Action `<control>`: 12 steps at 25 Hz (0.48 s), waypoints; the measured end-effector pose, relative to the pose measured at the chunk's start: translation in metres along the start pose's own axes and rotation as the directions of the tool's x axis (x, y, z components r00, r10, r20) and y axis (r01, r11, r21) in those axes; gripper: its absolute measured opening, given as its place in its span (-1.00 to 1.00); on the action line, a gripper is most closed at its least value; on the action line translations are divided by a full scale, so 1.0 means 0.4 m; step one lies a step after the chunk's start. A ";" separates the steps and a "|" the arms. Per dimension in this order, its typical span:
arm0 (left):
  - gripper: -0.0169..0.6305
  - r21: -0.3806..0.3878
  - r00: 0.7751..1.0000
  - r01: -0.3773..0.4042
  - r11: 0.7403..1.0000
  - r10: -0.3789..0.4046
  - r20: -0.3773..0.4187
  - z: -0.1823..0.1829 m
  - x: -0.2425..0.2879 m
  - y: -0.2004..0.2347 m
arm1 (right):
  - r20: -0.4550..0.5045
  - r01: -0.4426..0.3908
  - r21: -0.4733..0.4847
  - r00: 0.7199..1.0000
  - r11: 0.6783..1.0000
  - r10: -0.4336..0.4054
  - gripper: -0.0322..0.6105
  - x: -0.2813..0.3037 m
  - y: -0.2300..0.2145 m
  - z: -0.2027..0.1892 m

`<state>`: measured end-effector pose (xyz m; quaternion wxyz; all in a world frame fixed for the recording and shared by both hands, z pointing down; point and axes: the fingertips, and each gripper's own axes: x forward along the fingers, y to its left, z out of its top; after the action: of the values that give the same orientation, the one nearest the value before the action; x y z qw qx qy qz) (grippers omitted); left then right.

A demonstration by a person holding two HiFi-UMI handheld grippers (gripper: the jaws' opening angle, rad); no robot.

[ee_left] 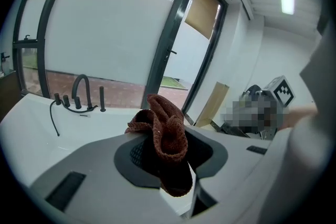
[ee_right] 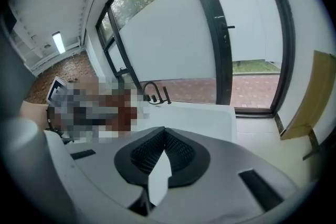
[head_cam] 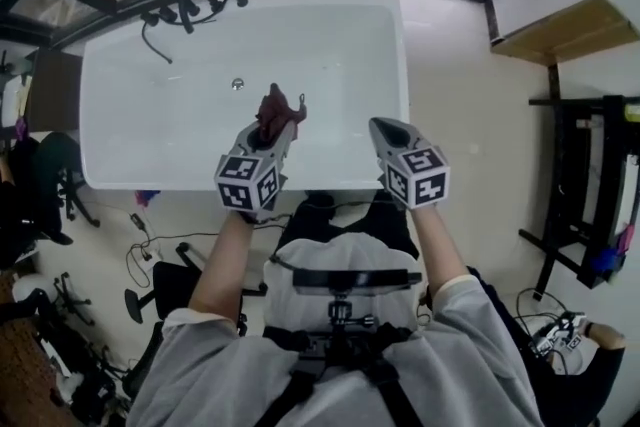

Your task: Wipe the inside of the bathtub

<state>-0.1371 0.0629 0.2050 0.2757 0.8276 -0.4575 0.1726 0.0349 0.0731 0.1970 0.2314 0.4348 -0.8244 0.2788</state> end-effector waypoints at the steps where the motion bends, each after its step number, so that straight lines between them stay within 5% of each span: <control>1: -0.58 -0.007 1.000 -0.015 1.000 0.015 -0.003 -0.005 0.017 0.005 | -0.010 -0.010 -0.010 1.000 1.000 0.010 -0.87 0.016 -0.009 -0.004; 12: -0.58 -0.042 0.988 -0.139 0.989 0.135 -0.073 -0.106 0.258 0.087 | -0.091 -0.097 -0.048 0.992 0.994 0.092 -0.87 0.288 -0.147 -0.067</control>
<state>-0.1144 0.0056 0.3043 0.2985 0.7810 -0.5073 0.2089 0.0290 -0.0043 0.3040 0.2658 0.3763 -0.8399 0.2870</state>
